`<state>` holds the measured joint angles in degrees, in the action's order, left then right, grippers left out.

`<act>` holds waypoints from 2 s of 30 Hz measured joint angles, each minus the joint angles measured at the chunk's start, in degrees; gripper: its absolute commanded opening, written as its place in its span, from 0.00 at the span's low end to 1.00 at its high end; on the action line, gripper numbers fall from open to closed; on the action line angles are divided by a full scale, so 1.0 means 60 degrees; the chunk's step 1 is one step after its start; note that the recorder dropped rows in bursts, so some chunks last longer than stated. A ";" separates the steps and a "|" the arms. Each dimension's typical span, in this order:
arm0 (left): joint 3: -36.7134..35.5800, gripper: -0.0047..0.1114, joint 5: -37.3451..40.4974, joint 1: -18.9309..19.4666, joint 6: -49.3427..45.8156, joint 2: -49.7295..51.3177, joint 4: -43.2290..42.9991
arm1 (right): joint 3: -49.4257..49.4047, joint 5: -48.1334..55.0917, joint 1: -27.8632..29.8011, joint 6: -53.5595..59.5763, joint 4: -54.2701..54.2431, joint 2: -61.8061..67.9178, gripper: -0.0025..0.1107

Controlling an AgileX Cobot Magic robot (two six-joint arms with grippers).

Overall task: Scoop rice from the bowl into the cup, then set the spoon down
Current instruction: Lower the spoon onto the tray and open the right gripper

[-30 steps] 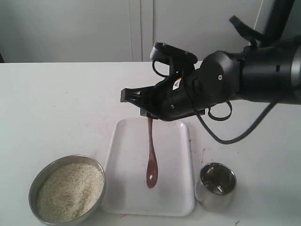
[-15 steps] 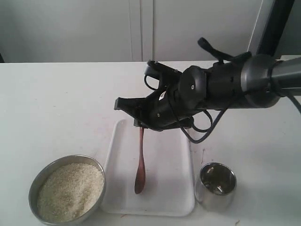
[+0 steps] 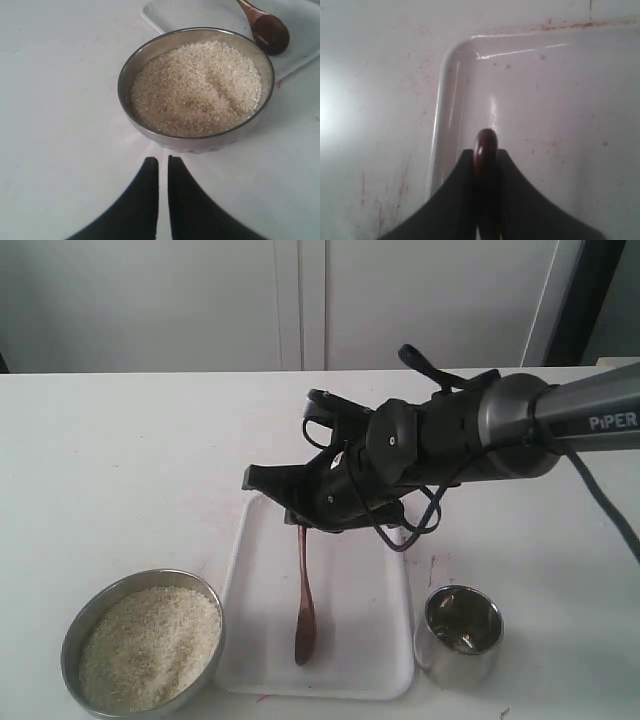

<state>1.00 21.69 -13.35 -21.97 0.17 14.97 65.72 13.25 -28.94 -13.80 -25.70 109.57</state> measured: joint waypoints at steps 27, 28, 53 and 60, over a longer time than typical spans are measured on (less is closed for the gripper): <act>0.0000 0.16 0.0000 0.0000 0.0000 0.0000 0.0000 | 0.0000 -0.0099 0.0000 0.0000 0.0578 0.0300 0.02; 0.0000 0.16 0.0000 0.0000 0.0000 0.0000 0.0000 | 0.0000 -0.0096 0.0000 0.0000 0.0579 0.0300 0.02; 0.0000 0.16 0.0000 0.0000 0.0000 0.0000 0.0000 | 0.0000 -0.0239 0.0000 0.0000 0.0843 0.0790 0.30; 0.0000 0.16 0.0000 0.0000 0.0000 0.0000 0.0000 | 0.0000 -0.0258 0.0000 0.0000 0.0843 0.0790 0.39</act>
<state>1.00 21.69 -13.35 -21.97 0.17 14.97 65.72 11.70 -28.94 -13.80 -20.65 114.31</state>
